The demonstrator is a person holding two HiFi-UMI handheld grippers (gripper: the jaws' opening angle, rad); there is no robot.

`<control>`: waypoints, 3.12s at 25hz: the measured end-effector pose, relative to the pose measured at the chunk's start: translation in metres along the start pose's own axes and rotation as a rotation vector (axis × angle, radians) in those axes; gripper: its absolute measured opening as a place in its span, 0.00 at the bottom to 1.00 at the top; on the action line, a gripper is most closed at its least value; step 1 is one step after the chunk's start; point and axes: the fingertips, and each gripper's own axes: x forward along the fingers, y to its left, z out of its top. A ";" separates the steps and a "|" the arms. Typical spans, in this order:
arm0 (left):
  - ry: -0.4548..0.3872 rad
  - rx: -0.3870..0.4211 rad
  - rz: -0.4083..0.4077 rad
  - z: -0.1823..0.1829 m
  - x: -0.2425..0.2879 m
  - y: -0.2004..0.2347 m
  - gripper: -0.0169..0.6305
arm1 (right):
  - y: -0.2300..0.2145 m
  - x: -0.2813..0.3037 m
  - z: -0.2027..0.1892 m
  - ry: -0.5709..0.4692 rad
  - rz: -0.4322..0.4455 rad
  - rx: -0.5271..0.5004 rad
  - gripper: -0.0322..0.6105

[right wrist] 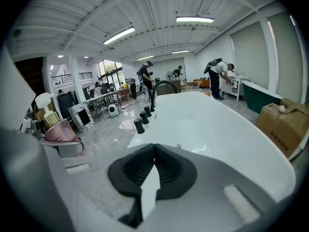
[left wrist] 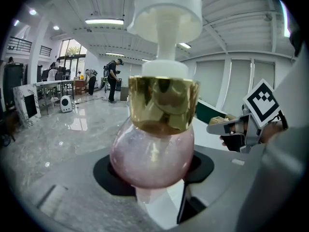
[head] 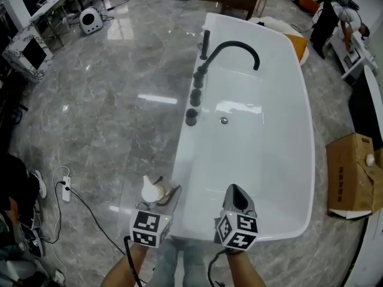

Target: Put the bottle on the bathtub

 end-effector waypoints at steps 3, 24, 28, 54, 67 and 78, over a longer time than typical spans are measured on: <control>-0.010 0.015 -0.002 0.009 0.012 0.001 0.40 | -0.008 0.010 0.003 -0.001 -0.004 0.026 0.05; 0.007 0.057 0.009 0.033 0.102 0.019 0.41 | -0.052 0.068 0.011 0.008 -0.025 0.069 0.05; -0.001 0.064 0.014 0.037 0.116 0.023 0.41 | -0.059 0.074 0.011 0.005 -0.034 0.081 0.05; 0.090 0.048 0.019 0.026 0.168 0.028 0.41 | -0.086 0.096 -0.010 0.058 -0.063 0.119 0.05; 0.084 0.060 0.025 0.025 0.172 0.031 0.41 | -0.088 0.098 -0.018 0.073 -0.063 0.127 0.05; 0.054 0.072 0.021 0.026 0.171 0.030 0.41 | -0.086 0.098 -0.028 0.087 -0.066 0.140 0.05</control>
